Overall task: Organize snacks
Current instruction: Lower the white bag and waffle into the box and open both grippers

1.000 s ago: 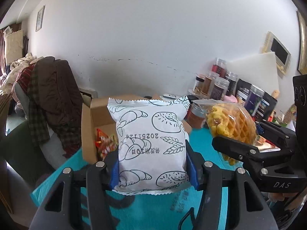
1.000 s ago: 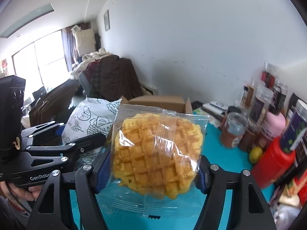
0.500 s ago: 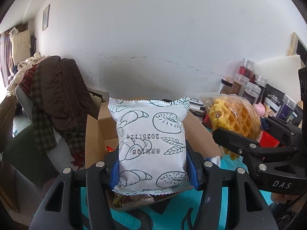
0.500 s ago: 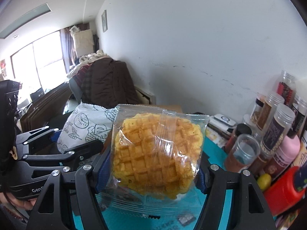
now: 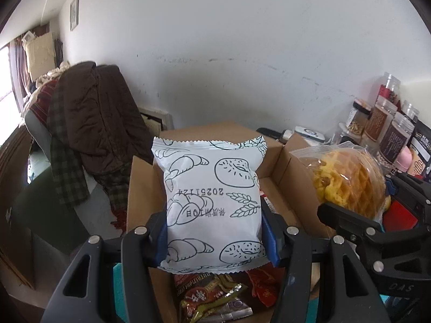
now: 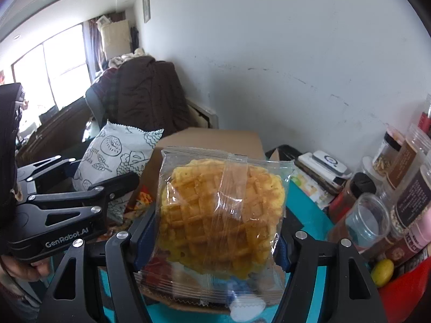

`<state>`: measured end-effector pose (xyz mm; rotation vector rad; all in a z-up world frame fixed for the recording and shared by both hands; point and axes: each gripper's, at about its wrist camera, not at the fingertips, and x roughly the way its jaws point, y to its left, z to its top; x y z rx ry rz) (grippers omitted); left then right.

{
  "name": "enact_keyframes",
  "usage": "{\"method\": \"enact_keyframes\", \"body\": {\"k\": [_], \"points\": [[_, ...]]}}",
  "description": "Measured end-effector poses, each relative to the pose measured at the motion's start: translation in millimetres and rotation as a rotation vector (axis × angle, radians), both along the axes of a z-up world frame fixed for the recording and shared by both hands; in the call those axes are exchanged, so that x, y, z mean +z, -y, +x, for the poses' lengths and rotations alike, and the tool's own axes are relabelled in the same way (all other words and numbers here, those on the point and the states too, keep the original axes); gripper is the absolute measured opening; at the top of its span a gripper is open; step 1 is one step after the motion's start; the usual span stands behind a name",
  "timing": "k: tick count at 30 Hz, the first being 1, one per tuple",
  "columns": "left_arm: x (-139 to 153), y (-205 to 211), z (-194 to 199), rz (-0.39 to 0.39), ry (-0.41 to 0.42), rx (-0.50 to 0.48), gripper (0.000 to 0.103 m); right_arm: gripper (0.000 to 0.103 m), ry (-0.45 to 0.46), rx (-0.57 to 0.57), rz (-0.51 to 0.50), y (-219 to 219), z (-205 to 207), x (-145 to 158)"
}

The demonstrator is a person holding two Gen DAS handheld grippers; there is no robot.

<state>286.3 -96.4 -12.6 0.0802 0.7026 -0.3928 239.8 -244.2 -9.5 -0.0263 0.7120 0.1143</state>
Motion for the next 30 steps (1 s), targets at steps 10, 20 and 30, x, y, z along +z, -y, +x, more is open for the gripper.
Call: {"method": "enact_keyframes", "body": {"k": [10, 20, 30], "points": [[-19.1, 10.0, 14.8, 0.044, -0.047, 0.001, 0.055, 0.071, -0.084, 0.004, -0.004, 5.5, 26.4, -18.0], [-21.2, 15.1, 17.0, 0.087, -0.061, 0.012, 0.055, 0.072, -0.184, -0.007, -0.052, 5.2, 43.8, -47.9], [-28.4, 10.7, 16.7, 0.112, -0.088, 0.036, 0.055, 0.089, -0.208, -0.02, -0.099, 2.1, 47.8, -52.3]]}}
